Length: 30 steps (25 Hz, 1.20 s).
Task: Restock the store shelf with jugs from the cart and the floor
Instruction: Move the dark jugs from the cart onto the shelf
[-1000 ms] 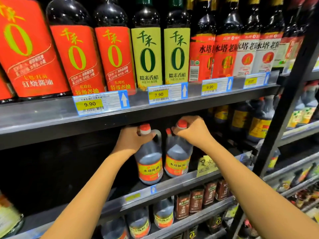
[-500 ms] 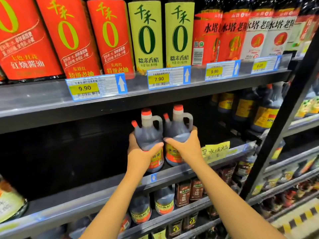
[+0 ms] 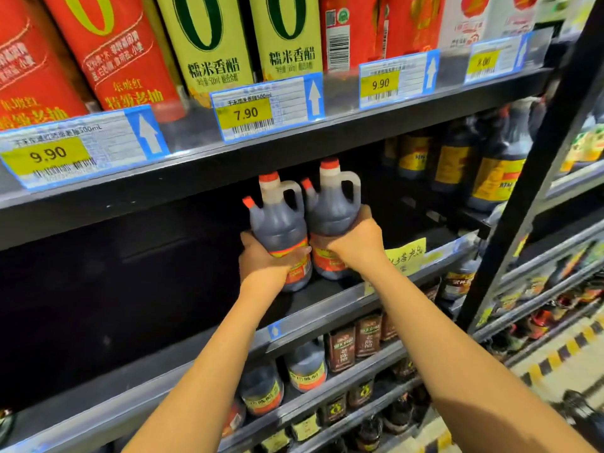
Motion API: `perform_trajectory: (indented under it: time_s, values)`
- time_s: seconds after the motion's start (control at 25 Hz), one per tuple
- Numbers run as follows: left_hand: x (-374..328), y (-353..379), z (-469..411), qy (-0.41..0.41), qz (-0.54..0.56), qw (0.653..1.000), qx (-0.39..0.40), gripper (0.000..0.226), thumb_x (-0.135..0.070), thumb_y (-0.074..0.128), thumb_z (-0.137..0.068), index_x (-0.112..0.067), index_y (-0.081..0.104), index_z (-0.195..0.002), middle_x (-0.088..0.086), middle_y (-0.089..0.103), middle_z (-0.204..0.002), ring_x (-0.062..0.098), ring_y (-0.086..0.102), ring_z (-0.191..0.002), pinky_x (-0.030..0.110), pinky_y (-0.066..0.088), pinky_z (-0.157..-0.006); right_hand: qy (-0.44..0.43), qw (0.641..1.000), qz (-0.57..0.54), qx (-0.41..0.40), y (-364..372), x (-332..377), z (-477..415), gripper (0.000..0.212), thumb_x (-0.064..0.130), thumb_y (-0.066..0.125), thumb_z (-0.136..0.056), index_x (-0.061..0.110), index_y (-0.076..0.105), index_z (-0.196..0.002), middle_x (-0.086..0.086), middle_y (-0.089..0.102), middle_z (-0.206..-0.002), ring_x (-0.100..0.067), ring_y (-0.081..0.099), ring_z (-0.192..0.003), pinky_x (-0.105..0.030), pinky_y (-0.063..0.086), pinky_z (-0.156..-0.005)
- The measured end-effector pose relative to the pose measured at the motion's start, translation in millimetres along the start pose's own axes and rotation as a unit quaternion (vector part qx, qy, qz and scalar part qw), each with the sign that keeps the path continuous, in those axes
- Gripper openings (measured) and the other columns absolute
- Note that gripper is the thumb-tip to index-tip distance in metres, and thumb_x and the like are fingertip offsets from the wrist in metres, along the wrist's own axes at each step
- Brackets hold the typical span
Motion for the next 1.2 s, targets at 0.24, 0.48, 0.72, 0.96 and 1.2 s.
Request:
perform_trajectory:
  time_s: [0.24,0.48,0.72,0.96,1.2]
  values:
    - [-25.1,49.2,-24.8,0.026,0.026,0.999,-0.010,0.089,-0.044,0.086,-0.060,-0.008,0.036,-0.124,0.014,0.057,-0.126,0.035,0.059,-0.111,0.038,0.048,-0.082,-0.001,0.980,0.152,0.129,6.8,-29.7,-94.8,0.082,0.057,0.074,-0.067,0.022,0.040,-0.134,0.009,0.051,-0.119,-0.011,0.050,-0.114,-0.027,0.043,-0.094]
    - [-42.9,89.5,-64.1,0.064,0.053,0.996,-0.033,0.086,-0.042,0.088,-0.058,-0.011,0.038,-0.120,0.009,0.060,-0.125,0.028,0.061,-0.109,0.038,0.052,-0.086,-0.011,0.996,0.034,0.083,-7.7,-59.3,-166.7,0.094,0.057,0.089,-0.033,0.021,0.060,-0.114,0.002,0.068,-0.110,-0.013,0.066,-0.098,-0.036,0.056,-0.087]
    - [-46.9,123.3,-91.0,0.080,0.043,0.993,-0.081,0.078,-0.040,0.078,-0.074,-0.004,0.038,-0.129,0.017,0.053,-0.129,0.032,0.054,-0.118,0.037,0.046,-0.096,-0.046,0.993,-0.057,0.094,-15.4,-52.4,-176.4,0.049,0.014,0.079,-0.073,0.008,0.058,-0.118,-0.011,0.065,-0.117,-0.020,0.062,-0.105,-0.022,0.047,-0.086]
    - [-35.5,151.5,-82.9,0.095,-0.084,0.988,-0.092,0.083,-0.034,0.047,-0.098,-0.003,-0.011,-0.149,0.027,0.045,-0.139,0.038,0.058,-0.108,0.033,0.045,-0.080,-0.068,0.982,0.138,0.104,-7.6,-85.7,-192.4,0.070,0.039,0.060,-0.089,0.006,0.028,-0.142,-0.016,0.055,-0.133,-0.034,0.053,-0.121,-0.037,0.041,-0.096]
    - [-41.6,159.0,-88.5,0.039,-0.046,0.994,-0.091,0.070,-0.036,0.036,-0.100,-0.014,-0.006,-0.152,0.016,0.022,-0.156,0.036,0.044,-0.129,0.038,0.036,-0.103,-0.074,0.988,0.117,0.071,5.1,-84.6,-196.6,0.056,0.038,0.052,-0.094,0.002,0.037,-0.133,-0.021,0.052,-0.134,-0.038,0.050,-0.124,-0.038,0.038,-0.099]
Point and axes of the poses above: each hand's wrist, its own z-axis away from the middle knuckle, its own y-axis out of the palm, x = y × z, the point moved 9 cm from there along -z, towards the middle knuckle
